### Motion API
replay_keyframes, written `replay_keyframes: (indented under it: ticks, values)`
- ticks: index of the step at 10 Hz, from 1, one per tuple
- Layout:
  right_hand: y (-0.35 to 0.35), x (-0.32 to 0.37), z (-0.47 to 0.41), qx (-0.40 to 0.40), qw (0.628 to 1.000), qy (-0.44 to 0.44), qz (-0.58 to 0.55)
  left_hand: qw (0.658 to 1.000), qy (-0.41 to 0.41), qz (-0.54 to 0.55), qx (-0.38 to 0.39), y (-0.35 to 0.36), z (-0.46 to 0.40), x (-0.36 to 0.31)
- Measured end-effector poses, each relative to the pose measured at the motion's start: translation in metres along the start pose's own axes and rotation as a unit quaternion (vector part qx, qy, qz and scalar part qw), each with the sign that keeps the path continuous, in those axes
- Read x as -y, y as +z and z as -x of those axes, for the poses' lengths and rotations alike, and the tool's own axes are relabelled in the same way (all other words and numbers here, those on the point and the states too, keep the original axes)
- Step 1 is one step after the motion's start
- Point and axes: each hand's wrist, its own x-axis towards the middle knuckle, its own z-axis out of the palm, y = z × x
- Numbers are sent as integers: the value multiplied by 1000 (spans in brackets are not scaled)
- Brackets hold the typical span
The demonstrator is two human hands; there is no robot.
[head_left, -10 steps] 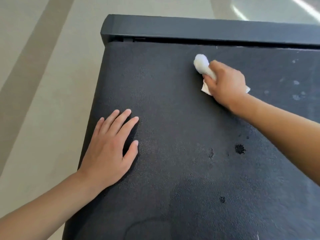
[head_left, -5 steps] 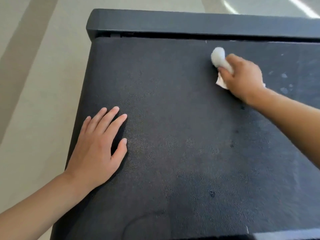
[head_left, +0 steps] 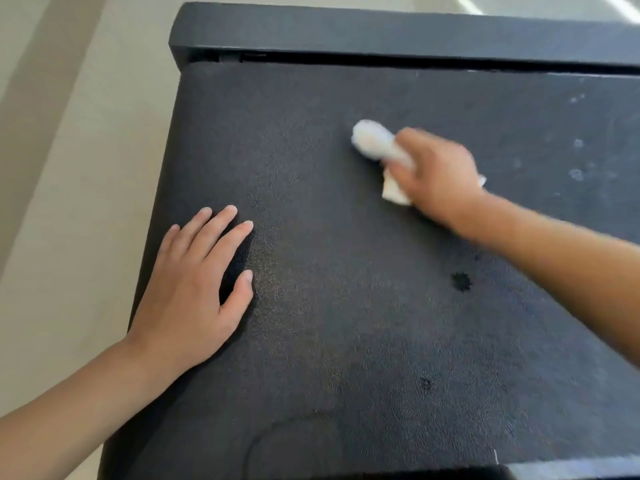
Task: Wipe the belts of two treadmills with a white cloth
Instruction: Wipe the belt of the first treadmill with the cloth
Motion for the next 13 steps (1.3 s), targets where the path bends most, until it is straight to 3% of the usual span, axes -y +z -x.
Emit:
replay_keyframes:
  ticks: [1, 2, 3, 4, 5, 6, 7, 8, 9, 10, 11, 12, 13]
  values:
    - [-19, -20, -39, -26, 976, 217, -8, 1000, 0, 1, -1, 0, -1, 0]
    - [-10, 62, 3, 30, 995, 61, -68, 1000, -1, -2, 2, 0, -1, 1]
    - [-22, 155, 102, 172, 953, -169, -184, 1000, 7, -5, -3, 2, -1, 2]
    - [-7, 144, 118, 194, 922, -281, -183, 1000, 10, -6, -4, 2, -1, 2]
    - [4, 53, 24, -16, 990, -110, -81, 1000, 3, -7, 4, 2, -1, 3]
    - [-4, -62, -53, -30, 978, 204, 28, 1000, 2, -3, 3, 0, 0, 1]
    - [-8, -56, -60, -31, 972, 233, -1, 1000, 2, -3, 7, 0, -1, 2]
    - [4, 62, 14, 85, 994, -2, -72, 1000, 1, -6, 11, 0, -1, 2]
    - [15, 149, 116, 141, 905, -123, -383, 1000, 4, -6, 7, 2, 0, 2]
    - [23, 100, 64, 109, 926, -301, -201, 1000, 3, -7, 0, 1, -1, 1]
    - [5, -5, -37, -76, 995, -70, 11, 1000, -1, -13, 7, 1, -1, 0]
    - [-8, -81, -93, -35, 981, 174, 81, 1000, -6, -9, 4, -1, -1, -2]
    - [2, -15, -89, -13, 986, 163, -34, 1000, -4, -7, 8, -2, -1, -2]
